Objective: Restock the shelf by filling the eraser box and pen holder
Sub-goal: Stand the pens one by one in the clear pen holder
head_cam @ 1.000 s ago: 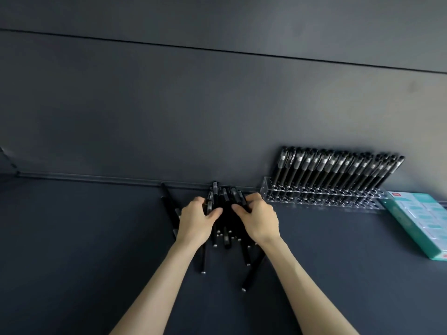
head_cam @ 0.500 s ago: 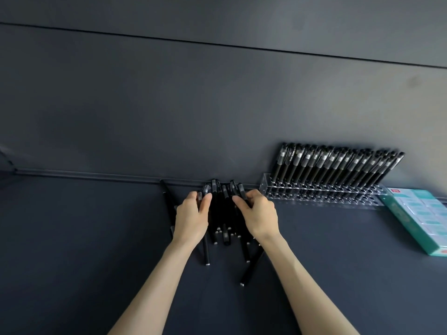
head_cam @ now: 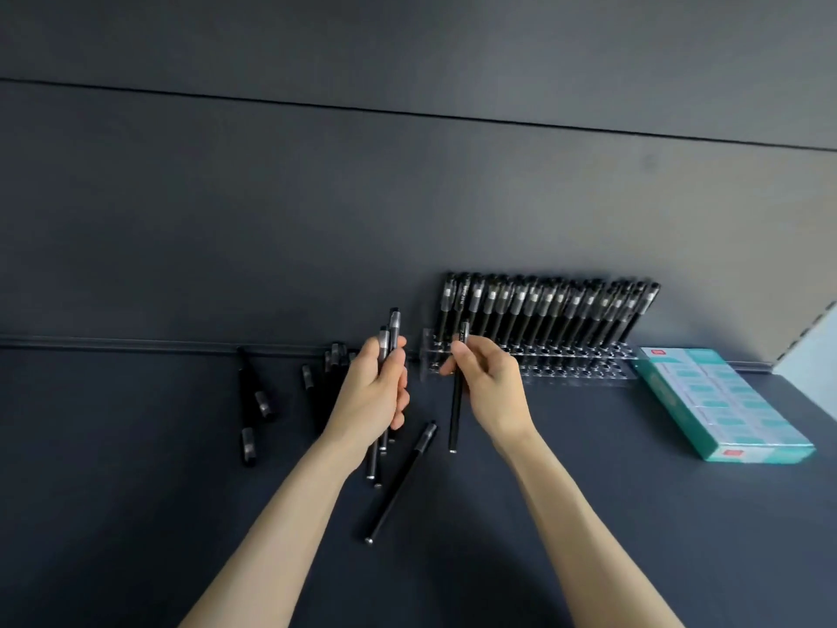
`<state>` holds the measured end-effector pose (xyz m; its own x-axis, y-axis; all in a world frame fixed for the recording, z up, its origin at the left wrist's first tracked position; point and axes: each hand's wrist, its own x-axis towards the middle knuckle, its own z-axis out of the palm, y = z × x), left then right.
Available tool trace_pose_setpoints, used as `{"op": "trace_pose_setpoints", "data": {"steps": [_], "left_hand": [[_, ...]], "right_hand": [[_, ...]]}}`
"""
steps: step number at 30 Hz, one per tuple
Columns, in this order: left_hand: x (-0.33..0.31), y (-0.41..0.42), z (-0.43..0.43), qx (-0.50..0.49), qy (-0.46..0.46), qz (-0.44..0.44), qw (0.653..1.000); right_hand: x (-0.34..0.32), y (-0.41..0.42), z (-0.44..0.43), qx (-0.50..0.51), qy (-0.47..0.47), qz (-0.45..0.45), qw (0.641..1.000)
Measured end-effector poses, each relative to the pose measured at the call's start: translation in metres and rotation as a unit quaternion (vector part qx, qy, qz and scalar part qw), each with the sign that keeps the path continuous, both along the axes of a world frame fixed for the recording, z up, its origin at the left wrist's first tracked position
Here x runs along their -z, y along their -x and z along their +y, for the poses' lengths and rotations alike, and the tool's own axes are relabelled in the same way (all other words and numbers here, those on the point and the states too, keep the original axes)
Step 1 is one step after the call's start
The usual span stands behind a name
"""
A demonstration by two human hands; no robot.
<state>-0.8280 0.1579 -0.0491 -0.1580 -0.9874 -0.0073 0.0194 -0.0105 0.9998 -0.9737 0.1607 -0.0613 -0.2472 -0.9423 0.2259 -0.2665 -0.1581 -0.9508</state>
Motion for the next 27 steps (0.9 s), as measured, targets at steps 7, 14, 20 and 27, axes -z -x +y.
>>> {"op": "trace_pose_setpoints", "data": {"steps": [7, 14, 20, 27], "left_hand": [[0.005, 0.121, 0.039, 0.017, 0.027, 0.018, 0.999], [0.016, 0.207, 0.063, -0.031, 0.095, 0.026, 0.995], [0.013, 0.234, 0.046, -0.068, 0.143, 0.027, 0.987], [0.053, 0.240, 0.041, -0.090, 0.145, -0.022, 0.985]], "right_hand": [[-0.004, 0.115, 0.038, 0.019, 0.016, 0.009, 1.000], [-0.016, 0.207, 0.052, 0.054, 0.073, 0.022, 0.996], [-0.029, 0.236, 0.039, 0.101, 0.134, 0.016, 0.986], [-0.040, 0.243, 0.012, 0.124, 0.174, 0.038, 0.976]]}}
